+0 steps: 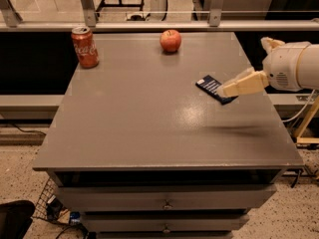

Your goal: Move rxbar blueberry near coke can

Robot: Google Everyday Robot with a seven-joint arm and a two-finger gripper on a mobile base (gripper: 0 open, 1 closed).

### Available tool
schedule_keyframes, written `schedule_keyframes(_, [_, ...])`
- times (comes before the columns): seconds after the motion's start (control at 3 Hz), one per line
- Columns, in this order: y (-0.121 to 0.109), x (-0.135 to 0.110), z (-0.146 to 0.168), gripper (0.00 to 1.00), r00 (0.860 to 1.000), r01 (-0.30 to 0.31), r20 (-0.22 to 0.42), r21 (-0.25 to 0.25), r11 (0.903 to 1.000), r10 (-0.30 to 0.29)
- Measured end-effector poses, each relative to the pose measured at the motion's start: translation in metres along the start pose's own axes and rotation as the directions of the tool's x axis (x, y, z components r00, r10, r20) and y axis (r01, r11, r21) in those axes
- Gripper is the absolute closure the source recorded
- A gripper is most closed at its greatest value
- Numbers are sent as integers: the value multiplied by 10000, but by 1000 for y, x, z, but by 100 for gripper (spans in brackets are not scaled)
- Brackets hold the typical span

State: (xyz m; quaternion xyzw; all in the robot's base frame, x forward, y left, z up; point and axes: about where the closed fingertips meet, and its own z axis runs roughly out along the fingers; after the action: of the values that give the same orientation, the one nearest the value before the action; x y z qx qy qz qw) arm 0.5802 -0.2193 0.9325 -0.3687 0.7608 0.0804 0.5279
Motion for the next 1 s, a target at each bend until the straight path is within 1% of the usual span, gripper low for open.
schedule_keyframes(0.33, [0,0,0,0,10000,-2,-3,6,10000,2])
schedule_keyframes(0.67, [6,14,13,0,9945,-987,307,-297,9947,997])
schedule_keyframes(1.0, [15,27,27,0,9796,-1875,615,-625,9803,1913])
